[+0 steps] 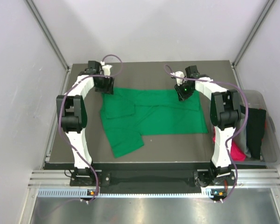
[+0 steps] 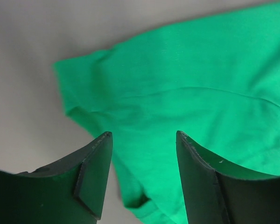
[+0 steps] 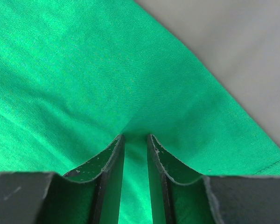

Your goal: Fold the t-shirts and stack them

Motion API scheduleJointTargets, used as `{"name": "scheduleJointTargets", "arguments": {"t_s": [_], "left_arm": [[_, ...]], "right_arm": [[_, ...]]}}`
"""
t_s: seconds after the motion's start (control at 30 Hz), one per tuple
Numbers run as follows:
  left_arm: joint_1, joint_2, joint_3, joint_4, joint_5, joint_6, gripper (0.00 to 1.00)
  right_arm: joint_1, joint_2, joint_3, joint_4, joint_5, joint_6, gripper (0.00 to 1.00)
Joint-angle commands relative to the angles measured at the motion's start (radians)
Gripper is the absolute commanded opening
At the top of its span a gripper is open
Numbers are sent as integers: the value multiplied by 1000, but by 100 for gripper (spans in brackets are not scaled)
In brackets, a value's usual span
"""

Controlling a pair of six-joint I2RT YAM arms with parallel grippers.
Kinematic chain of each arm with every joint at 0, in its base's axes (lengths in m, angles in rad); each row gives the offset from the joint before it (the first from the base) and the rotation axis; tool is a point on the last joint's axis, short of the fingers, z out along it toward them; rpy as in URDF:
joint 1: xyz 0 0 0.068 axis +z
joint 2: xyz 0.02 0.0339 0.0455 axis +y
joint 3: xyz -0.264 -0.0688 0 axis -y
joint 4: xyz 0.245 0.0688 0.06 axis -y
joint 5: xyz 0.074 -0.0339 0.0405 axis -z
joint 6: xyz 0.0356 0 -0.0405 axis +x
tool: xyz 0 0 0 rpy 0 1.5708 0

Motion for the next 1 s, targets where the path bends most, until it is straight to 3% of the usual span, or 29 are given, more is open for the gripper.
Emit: {"name": "scheduleJointTargets", "arguments": {"t_s": [0.0,0.5,0.73,0.93,0.97], "left_arm": [[50,35,53,29,62,-99,62],[146,187,138,116,76,-189,60],[163,215,144,139,96,-182,36],[163,252,173,143,113,-180,24],[163,264,180,146,111,-182,12]], "right_arm": [[5,-43,-17,14,-26,11,27],[5,-34,-34,16,-30,11,26],[6,-23,-31,16,-30,13,26],[6,-23,-30,16,-26,11,26],[5,-22,-30,16,-26,13,26]]}}
